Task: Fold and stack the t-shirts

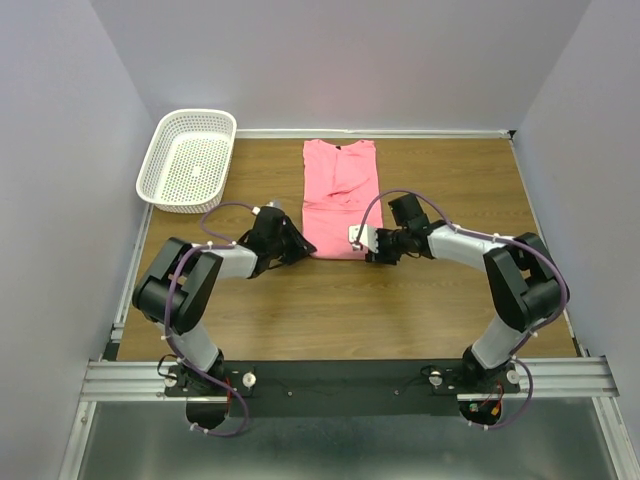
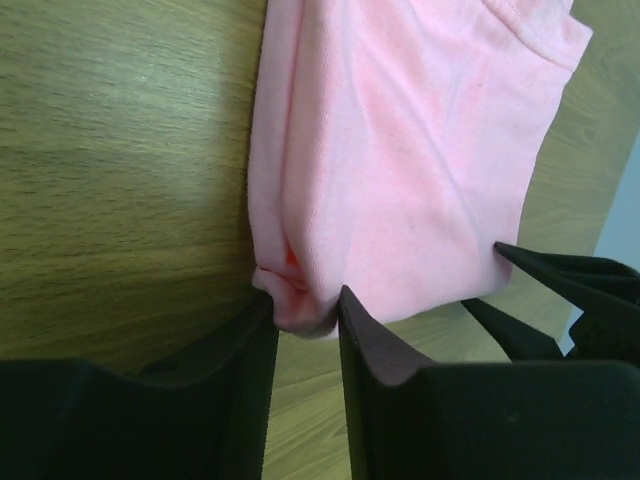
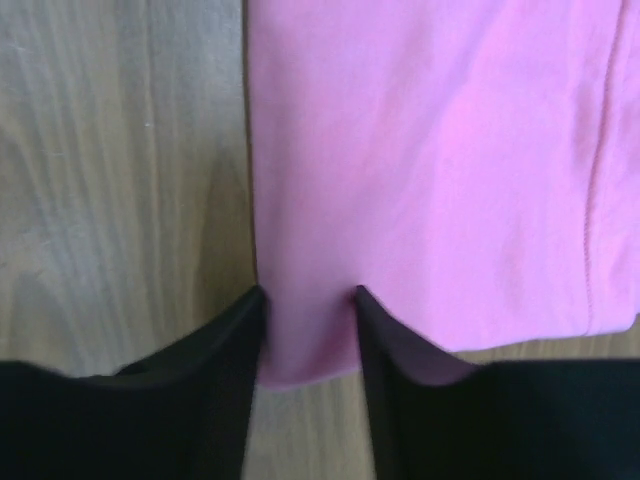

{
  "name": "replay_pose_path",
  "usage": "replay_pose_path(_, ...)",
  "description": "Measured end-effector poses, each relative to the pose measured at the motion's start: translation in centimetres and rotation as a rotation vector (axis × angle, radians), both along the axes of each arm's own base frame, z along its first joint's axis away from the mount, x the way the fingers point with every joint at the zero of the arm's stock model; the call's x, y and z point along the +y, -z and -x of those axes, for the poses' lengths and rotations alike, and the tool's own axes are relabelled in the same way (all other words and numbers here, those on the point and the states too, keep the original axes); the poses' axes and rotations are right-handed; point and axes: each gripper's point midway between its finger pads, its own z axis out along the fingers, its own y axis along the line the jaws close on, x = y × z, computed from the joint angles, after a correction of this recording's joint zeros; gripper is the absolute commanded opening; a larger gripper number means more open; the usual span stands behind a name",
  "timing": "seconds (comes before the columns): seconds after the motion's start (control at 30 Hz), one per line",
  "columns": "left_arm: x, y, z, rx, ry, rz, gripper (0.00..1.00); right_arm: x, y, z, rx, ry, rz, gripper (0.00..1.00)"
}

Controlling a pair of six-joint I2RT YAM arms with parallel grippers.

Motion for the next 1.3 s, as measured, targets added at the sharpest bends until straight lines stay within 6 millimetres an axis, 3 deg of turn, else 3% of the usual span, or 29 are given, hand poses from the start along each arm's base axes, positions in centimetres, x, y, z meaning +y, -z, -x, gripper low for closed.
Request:
replay_pose_path(0.07, 0.0, 0.1, 0.0, 0.000, 0.003, -0.003, 0.28, 0.4, 0.2, -0.7, -0.008, 0.006, 0.004, 0.30)
replay_pose_path(0.1, 0.0, 0.2, 0.0, -0.001, 0.005, -0.003, 0.25, 0.5, 0.2, -1.0, -0.015, 0.012, 0.006, 0.11)
replay_pose_path(0.13, 0.0, 0.1, 0.0, -0.004, 0.008, -0.004, 0.23, 0.6, 0.3, -1.2, -0.018, 0.017, 0.009, 0.04)
replay_pose_path(0.27, -0.2, 0.2, 0.2, -0.011, 0.029, -0.001, 0.03, 0.4, 0.4, -1.3, -0.028, 0.019, 0.019, 0.00)
replay_pose_path(0.4, -0.6, 0.3, 1.9, -0.006, 0.074, 0.013, 0.00, -0.7, 0.2, 1.4, 0.020, -0.029, 0.057, 0.01)
replay_pose_path(0.5, -1.5, 0.1, 5.6, 0.007, 0.141, 0.032, 0.00, -1.7, -1.0, 5.3, 0.069, -0.108, 0.076, 0.01)
replay_pose_path(0.57, -2.5, -0.5, 9.1, 0.016, 0.204, 0.057, 0.00, -2.2, -2.2, 8.6, 0.085, -0.165, 0.076, 0.01)
replay_pose_path(0.7, -4.9, -2.8, 16.5, 0.031, 0.329, 0.148, 0.00, -2.8, -3.9, 15.2, 0.116, -0.274, 0.065, 0.00)
replay_pose_path(0.77, -5.9, -4.5, 19.8, 0.041, 0.382, 0.210, 0.00, -3.5, -4.3, 17.4, 0.127, -0.292, 0.057, 0.00)
replay_pose_path(0.83, -6.3, -6.0, 20.7, 0.035, 0.381, 0.254, 0.00, -4.3, -4.5, 18.7, 0.139, -0.279, 0.056, 0.01)
replay_pose_path(0.97, -5.9, -7.1, 18.7, 0.006, 0.297, 0.268, 0.00, -4.9, -4.9, 18.7, 0.146, -0.224, 0.067, 0.00)
replay_pose_path(1.07, -5.7, -8.1, 15.2, -0.025, 0.229, 0.252, 0.00, -5.3, -4.9, 16.9, 0.132, -0.137, 0.112, 0.00)
replay_pose_path(1.13, -5.7, -9.2, 12.0, -0.068, 0.187, 0.244, 0.00, -5.1, -5.6, 14.9, 0.103, -0.082, 0.122, 0.01)
replay_pose_path(1.2, -5.3, -10.0, 8.9, -0.106, 0.149, 0.226, 0.00, -4.7, -6.6, 11.5, 0.069, -0.006, 0.118, 0.01)
replay_pose_path(1.3, -4.7, -11.7, 2.6, -0.179, 0.096, 0.195, 0.00, -4.4, -8.8, 4.6, 0.007, 0.125, 0.089, 0.00)
